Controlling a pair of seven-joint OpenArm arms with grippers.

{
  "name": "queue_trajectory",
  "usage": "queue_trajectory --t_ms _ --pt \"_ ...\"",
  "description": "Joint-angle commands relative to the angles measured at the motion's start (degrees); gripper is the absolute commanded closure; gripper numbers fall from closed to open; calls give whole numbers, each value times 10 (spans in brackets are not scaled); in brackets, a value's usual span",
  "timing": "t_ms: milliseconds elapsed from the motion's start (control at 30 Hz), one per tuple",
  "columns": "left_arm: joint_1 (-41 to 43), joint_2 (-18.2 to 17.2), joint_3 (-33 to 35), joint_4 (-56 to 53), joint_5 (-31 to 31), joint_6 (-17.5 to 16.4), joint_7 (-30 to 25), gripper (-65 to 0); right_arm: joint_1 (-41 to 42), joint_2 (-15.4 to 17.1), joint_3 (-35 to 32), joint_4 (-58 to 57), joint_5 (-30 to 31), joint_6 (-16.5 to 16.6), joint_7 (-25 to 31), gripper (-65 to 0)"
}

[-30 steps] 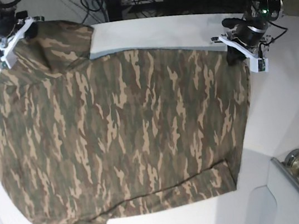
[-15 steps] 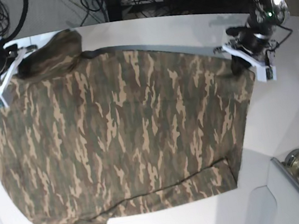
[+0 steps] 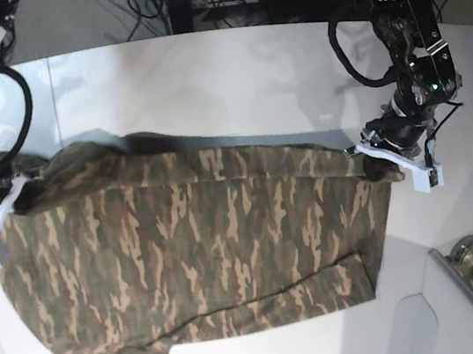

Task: Layout the t-shirt on the table in an organized manner, then fold the t-shirt properly
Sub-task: 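Drag the shirt toward the table center with both grippers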

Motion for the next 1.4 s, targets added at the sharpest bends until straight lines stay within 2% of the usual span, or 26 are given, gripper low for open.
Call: queue_trajectory --t_ms 0,167,267,667,1033,1133,1233,1367 --pt "-17 3 -14 -6 -4 1 -8 0 23 11 2 -8 3 -6 8 -2" --pt "-67 12 -50 -65 -4 1 -8 0 77 34 0 -90 3 -10 31 -2" --pt "-90 12 -51 -91 -4 1 -8 0 105 52 -34 -147 3 -10 55 -2" --pt "-168 9 -47 -195 -1 1 -25 0 203 106 -194 -377 3 -11 232 -2" --pt "-171 8 -44 -253 0 1 -107 0 279 117 -300 -534 3 -11 348 -2" --pt "-184 1 -36 -272 3 1 -119 0 284 119 -303 -554 3 -11 366 -2" --pt "-195 -4 -2 -294 32 1 -141 0 285 121 -305 -556 3 -11 388 -2" --pt "-205 -3 9 -312 55 1 -163 0 296 121 -306 -557 3 -11 391 -2"
